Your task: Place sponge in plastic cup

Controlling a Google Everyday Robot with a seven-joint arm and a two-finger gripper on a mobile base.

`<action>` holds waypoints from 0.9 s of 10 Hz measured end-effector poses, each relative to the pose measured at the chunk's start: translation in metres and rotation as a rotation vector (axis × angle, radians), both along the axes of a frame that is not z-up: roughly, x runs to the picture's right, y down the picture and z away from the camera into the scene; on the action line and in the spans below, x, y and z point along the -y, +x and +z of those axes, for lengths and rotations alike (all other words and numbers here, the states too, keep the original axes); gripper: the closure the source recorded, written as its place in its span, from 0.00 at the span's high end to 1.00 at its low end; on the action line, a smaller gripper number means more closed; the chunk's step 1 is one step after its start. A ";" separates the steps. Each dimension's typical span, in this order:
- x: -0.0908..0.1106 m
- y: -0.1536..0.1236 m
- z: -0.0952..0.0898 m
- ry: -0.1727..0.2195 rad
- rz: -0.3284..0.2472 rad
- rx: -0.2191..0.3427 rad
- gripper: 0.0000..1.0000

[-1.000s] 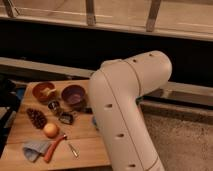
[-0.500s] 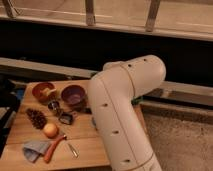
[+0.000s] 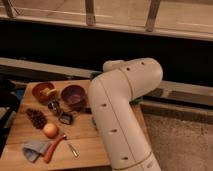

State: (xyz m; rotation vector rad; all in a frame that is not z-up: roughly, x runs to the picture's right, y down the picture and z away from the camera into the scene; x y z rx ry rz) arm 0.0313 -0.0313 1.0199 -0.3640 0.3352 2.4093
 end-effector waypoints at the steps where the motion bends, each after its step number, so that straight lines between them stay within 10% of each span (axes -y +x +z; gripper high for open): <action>1: -0.001 0.001 0.000 -0.005 0.001 0.002 0.17; 3: -0.002 0.001 0.000 -0.006 0.001 0.002 0.01; 9: 0.028 0.011 -0.030 0.042 0.077 0.053 0.00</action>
